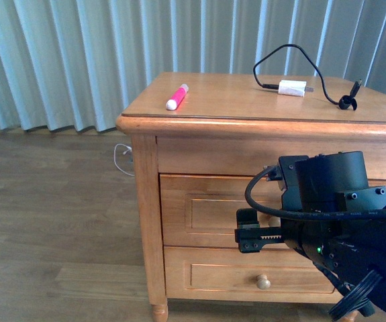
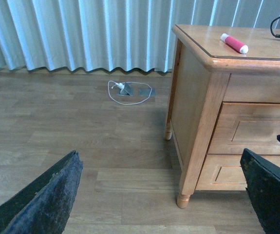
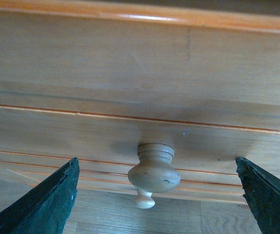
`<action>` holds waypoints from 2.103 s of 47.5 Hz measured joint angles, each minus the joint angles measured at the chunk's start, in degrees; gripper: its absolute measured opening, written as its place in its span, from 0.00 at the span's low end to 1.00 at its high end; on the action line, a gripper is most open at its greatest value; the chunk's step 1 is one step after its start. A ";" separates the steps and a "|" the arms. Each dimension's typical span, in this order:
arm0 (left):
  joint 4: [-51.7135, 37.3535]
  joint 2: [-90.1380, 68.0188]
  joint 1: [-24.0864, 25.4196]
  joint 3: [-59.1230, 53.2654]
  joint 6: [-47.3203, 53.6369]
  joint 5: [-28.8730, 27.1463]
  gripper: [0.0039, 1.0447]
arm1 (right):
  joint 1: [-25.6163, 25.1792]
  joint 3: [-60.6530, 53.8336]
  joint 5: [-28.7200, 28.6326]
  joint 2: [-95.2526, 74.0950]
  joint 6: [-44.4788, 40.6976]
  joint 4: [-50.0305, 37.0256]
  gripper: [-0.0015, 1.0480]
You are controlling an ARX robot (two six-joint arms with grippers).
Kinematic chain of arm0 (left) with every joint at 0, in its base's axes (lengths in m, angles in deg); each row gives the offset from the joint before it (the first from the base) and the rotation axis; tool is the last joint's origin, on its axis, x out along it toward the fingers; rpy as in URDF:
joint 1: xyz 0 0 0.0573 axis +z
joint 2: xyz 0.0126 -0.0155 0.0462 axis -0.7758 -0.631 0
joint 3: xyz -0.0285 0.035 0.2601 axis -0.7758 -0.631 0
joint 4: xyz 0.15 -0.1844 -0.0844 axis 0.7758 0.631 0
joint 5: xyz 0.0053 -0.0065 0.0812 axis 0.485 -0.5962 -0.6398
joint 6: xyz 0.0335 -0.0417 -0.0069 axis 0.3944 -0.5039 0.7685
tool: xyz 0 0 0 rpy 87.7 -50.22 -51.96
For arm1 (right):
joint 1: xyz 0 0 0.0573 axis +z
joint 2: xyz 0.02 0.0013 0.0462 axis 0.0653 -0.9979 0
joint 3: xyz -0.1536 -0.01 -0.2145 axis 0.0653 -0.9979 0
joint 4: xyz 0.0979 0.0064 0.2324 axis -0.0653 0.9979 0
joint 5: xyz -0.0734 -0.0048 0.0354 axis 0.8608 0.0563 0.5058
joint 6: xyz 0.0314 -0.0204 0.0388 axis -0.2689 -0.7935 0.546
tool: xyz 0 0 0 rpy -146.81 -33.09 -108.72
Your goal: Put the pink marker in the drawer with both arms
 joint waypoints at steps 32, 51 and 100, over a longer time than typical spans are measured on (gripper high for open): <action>0.00 0.00 0.00 0.00 -0.02 0.00 0.95 | 0.07 0.20 -1.25 1.90 4.09 5.29 0.21; 0.00 0.00 0.00 0.00 0.00 0.00 0.95 | 4.22 -16.28 -0.15 17.90 10.05 16.79 0.21; 0.00 0.00 0.00 0.00 0.00 0.00 0.95 | 9.16 -30.23 11.21 58.49 13.29 33.68 0.91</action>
